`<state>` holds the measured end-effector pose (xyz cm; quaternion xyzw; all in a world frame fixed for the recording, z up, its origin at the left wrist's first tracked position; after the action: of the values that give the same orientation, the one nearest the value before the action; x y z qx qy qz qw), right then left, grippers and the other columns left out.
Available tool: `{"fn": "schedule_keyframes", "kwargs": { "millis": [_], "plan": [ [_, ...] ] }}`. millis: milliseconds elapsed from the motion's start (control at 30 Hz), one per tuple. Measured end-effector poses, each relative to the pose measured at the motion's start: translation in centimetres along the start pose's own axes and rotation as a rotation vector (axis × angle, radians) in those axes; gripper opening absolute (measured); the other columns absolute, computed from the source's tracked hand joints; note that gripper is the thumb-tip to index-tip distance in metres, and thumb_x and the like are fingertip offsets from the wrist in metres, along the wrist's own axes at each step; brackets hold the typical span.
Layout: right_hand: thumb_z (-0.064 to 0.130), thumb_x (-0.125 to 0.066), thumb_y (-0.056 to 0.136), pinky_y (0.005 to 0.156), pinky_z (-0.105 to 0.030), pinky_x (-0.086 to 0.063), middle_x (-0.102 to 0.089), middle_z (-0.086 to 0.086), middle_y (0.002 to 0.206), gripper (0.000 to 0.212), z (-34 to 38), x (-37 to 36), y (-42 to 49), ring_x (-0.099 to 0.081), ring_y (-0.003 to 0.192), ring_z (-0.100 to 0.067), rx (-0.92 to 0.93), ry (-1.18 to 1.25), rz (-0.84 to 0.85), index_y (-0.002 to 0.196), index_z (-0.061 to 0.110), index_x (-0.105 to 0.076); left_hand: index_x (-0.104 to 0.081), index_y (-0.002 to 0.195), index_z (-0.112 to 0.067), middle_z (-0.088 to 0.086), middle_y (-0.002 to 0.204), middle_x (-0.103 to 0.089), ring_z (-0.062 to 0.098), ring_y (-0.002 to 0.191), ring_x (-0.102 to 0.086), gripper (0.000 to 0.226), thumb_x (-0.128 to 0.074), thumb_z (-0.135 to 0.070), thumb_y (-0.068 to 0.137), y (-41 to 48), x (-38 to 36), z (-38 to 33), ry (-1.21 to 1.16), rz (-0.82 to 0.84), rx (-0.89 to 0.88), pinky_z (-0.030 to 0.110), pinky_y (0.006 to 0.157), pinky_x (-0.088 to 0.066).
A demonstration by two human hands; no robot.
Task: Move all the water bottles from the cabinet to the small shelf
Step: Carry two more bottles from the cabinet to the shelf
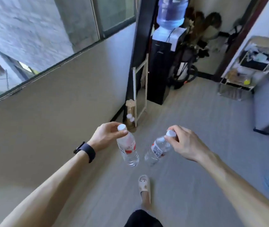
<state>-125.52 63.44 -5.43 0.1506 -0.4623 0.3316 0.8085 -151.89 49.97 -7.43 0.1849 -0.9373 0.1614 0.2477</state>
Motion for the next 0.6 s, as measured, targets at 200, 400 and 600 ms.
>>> {"fn": "schedule_keyframes", "kwargs": {
  "millis": [200,400,600],
  "plan": [
    [0.049,-0.053,0.095,0.079,-0.031,-0.039,-0.066,-0.004,0.108,0.034,-10.7,6.5,4.6,-0.059,0.102,-0.028,-0.176,-0.105,-0.123,0.106,0.016,-0.055,-0.068,0.107,-0.03,-0.013,0.096,-0.072,0.002,0.087,-0.067,0.048,-0.07,-0.065,0.075,13.2,-9.6,-8.4,0.024,0.171,-0.14,0.028,0.077,-0.054],
    [0.044,-0.055,0.095,0.074,-0.027,-0.032,-0.066,-0.005,0.109,0.032,-20.9,12.4,10.3,-0.059,0.103,-0.028,-0.273,-0.131,-0.16,0.106,0.015,-0.056,-0.068,0.105,-0.029,-0.012,0.092,-0.07,0.004,0.084,-0.065,0.043,-0.071,-0.061,0.077,25.2,-18.5,-16.9,0.095,0.288,-0.221,0.028,0.074,-0.053],
    [0.043,-0.057,0.094,0.073,-0.029,-0.033,-0.067,-0.004,0.107,0.031,-32.6,18.7,13.4,-0.06,0.102,-0.028,-0.411,-0.095,-0.268,0.105,0.014,-0.059,-0.066,0.112,-0.033,-0.015,0.098,-0.071,0.006,0.097,-0.065,0.045,-0.07,-0.062,0.077,36.1,-28.2,-25.5,0.209,0.417,-0.266,0.034,0.091,-0.052]
  ]
}}
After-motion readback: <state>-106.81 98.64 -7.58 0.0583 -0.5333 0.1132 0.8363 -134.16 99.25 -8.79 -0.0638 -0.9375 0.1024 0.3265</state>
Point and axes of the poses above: each hand's wrist, its own y-axis towards the middle knuckle, its own x-axis out of the back of the hand, z = x × y, the point moved 6 cm from there along y, towards the middle knuckle
